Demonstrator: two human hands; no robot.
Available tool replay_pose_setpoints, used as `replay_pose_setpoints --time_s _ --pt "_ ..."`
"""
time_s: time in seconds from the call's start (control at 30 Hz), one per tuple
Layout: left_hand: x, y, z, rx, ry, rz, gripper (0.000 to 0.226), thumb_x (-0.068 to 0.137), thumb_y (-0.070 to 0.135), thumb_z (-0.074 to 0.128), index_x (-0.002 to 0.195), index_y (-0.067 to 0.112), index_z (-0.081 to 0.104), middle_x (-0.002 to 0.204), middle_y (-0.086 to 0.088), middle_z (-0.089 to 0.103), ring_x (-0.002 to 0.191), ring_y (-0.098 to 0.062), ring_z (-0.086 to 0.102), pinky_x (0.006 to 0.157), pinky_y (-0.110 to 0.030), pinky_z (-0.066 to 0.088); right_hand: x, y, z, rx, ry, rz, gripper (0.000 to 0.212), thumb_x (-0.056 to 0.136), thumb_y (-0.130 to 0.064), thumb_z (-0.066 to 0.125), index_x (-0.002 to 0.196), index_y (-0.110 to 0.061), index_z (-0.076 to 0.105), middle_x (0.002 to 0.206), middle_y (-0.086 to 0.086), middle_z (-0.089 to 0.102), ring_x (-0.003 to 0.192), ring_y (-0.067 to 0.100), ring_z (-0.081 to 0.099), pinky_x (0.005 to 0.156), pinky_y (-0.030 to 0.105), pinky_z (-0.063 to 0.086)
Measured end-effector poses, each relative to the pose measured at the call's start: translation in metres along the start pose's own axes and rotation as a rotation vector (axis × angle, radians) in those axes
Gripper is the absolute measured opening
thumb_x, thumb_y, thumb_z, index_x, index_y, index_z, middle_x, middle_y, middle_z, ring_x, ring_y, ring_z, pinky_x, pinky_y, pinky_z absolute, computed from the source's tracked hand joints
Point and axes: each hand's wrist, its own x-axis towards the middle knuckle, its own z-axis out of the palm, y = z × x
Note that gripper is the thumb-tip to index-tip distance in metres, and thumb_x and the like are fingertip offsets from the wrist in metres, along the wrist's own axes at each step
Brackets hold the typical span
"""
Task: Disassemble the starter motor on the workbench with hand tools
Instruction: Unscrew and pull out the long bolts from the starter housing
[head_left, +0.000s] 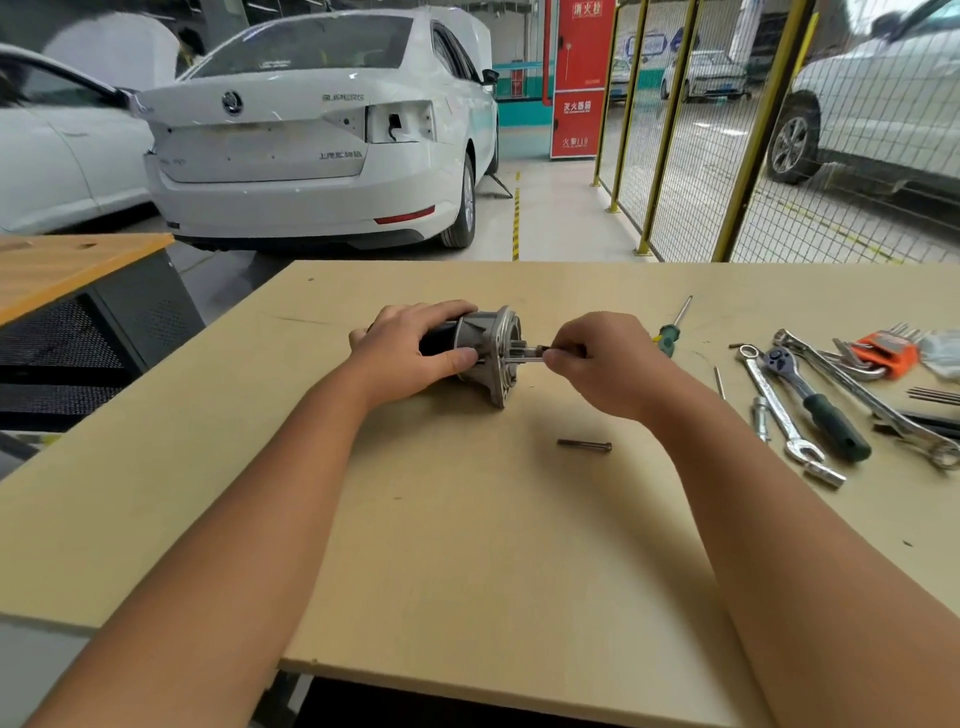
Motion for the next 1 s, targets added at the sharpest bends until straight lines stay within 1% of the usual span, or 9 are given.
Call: replay_pose_setpoints --time_s 0.13,0.2,0.4,0.5,0.57,0.7,0.8,0.9,1.0 --pt "0.002 -0.003 0.000 0.006 0.001 0.006 0.064 0.076 0.075 0.056 0.138 0.065 0.043 0.133 0.029 0.057 0.136 -0.016 0.037 0.095 -0.046 0.025 -0.002 -0.005 0.000 -0.045 0.028 -0.015 0.012 0.095 -0.028 0.066 0.093 -0.019 0.073 0.090 -0.001 0.059 0.090 0.024 0.056 0.080 0.040 0.048" --pt "0.003 -0.004 0.001 0.012 0.001 0.012 0.067 0.074 0.077 0.057 0.137 0.065 0.043 0.133 0.028 0.058 0.136 -0.016 0.037 0.094 -0.046 0.026 -0.004 -0.005 -0.001 -0.080 0.039 -0.016 0.008 0.091 -0.031 0.070 0.092 -0.024 0.074 0.093 -0.004 0.060 0.092 0.024 0.057 0.084 0.046 0.050" --pt "0.003 -0.002 0.003 0.019 0.011 0.011 0.065 0.075 0.081 0.049 0.137 0.068 0.040 0.137 0.030 0.056 0.137 -0.016 0.035 0.094 -0.045 0.024 -0.006 -0.002 -0.002 0.008 0.025 -0.040 0.010 0.081 -0.022 0.082 0.088 -0.020 0.076 0.085 -0.003 0.067 0.083 0.020 0.060 0.075 0.033 0.051" --pt "0.003 -0.003 0.004 0.011 0.015 0.014 0.061 0.077 0.083 0.042 0.136 0.069 0.040 0.136 0.031 0.056 0.137 -0.016 0.036 0.094 -0.046 0.025 -0.004 -0.003 0.000 0.069 0.075 -0.041 0.007 0.086 -0.025 0.077 0.083 -0.020 0.073 0.076 -0.005 0.065 0.073 0.014 0.055 0.062 0.023 0.041" --pt "0.004 -0.003 0.004 0.014 0.010 0.014 0.061 0.076 0.083 0.043 0.135 0.069 0.040 0.136 0.031 0.056 0.137 -0.016 0.037 0.094 -0.046 0.025 -0.003 -0.002 -0.001 0.081 0.087 -0.025 0.019 0.092 -0.031 0.068 0.076 -0.020 0.069 0.069 -0.006 0.060 0.068 0.009 0.049 0.057 0.021 0.035" --pt "0.004 -0.002 0.002 -0.002 0.005 0.020 0.063 0.075 0.081 0.049 0.136 0.068 0.041 0.136 0.030 0.057 0.137 -0.017 0.039 0.099 -0.047 0.028 0.001 -0.001 0.001 -0.025 0.002 -0.014 0.027 0.099 -0.032 0.059 0.078 -0.019 0.066 0.068 -0.005 0.054 0.066 0.013 0.045 0.054 0.028 0.030" --pt "0.000 0.001 0.000 -0.031 0.005 0.030 0.067 0.071 0.080 0.052 0.136 0.065 0.046 0.137 0.026 0.059 0.137 -0.018 0.044 0.111 -0.053 0.033 0.002 0.004 0.004 -0.098 -0.015 -0.028 0.032 0.102 -0.033 0.054 0.073 -0.020 0.058 0.071 -0.001 0.053 0.073 0.022 0.049 0.062 0.035 0.035" --pt "-0.002 0.003 -0.002 -0.001 0.015 0.018 0.061 0.076 0.076 0.055 0.135 0.068 0.043 0.135 0.027 0.058 0.137 -0.017 0.041 0.109 -0.051 0.030 0.003 0.004 0.009 -0.111 -0.008 -0.018 0.032 0.103 -0.036 0.052 0.084 -0.014 0.067 0.079 0.004 0.058 0.080 0.026 0.054 0.072 0.040 0.048" --pt "-0.001 0.001 0.000 0.027 0.014 0.015 0.057 0.081 0.076 0.052 0.136 0.069 0.041 0.137 0.027 0.057 0.137 -0.016 0.037 0.099 -0.045 0.025 0.004 0.004 0.010 -0.081 0.036 -0.028 0.030 0.100 -0.038 0.057 0.085 -0.014 0.069 0.074 -0.004 0.056 0.077 0.023 0.053 0.068 0.037 0.045"
